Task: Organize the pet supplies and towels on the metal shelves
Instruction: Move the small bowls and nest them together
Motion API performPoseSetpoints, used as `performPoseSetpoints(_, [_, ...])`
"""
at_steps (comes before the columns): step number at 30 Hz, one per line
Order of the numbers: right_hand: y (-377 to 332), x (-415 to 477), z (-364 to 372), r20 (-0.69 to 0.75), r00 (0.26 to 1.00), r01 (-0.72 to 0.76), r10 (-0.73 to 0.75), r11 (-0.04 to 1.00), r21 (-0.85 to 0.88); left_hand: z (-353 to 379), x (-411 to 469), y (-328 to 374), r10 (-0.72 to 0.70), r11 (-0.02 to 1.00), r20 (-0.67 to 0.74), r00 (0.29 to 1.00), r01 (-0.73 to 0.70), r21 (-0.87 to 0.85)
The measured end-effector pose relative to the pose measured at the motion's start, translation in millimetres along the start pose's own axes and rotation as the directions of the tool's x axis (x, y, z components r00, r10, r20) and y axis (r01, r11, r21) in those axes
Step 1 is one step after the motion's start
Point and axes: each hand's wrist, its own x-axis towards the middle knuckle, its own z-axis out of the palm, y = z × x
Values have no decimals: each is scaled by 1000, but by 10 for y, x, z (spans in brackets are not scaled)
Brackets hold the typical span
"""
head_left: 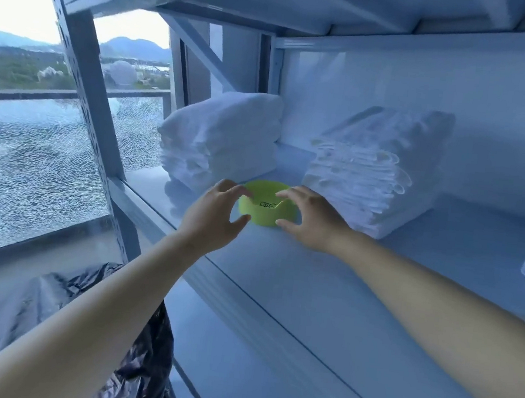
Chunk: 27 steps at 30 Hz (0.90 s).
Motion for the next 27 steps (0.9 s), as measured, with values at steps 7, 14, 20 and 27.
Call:
performPoseSetpoints(7, [55,145,148,-48,996,-67,69,997,24,232,255,-195,27,1000,108,994,-26,-15])
performPoseSetpoints(14, [75,72,115,-96,993,-68,72,997,40,197,277,-202,109,994,50,993,-109,-3])
performPoseSetpoints(20, [117,-269,-83,-124,991,-52,60,997,64,230,145,31,216,972,42,975,-211,-103])
performPoseSetpoints(27, [230,-1025,-552,-182,976,-91,115,987,136,129,-69,735,354,913,42,934,-335,-235])
